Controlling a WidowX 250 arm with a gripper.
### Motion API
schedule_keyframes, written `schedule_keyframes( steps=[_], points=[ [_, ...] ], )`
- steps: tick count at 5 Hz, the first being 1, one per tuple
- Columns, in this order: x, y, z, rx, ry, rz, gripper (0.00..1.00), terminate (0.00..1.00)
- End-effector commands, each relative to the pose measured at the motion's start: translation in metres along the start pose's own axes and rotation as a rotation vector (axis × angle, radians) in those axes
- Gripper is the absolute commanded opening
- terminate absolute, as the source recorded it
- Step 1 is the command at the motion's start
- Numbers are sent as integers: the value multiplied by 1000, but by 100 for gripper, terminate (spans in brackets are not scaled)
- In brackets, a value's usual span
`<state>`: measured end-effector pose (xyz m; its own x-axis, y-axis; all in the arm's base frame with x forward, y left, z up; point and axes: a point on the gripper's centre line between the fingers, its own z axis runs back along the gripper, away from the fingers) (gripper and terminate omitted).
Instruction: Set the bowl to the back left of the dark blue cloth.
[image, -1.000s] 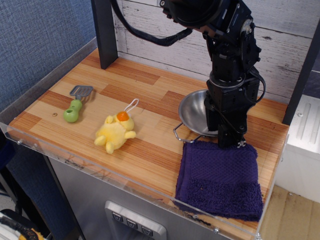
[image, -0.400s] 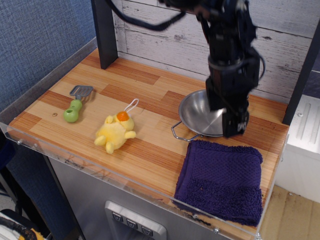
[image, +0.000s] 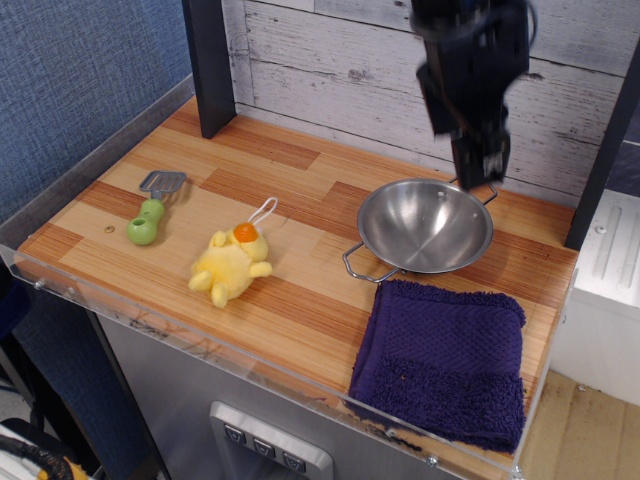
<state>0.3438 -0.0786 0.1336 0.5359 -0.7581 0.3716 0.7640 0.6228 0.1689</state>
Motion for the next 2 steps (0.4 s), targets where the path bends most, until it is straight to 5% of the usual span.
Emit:
schedule_keyframes(
  steps=[1, 2],
  points=[
    [-12, 15, 78, 118, -103, 31, 100, 0],
    [-12, 15, 78, 118, -103, 31, 100, 100]
  ],
)
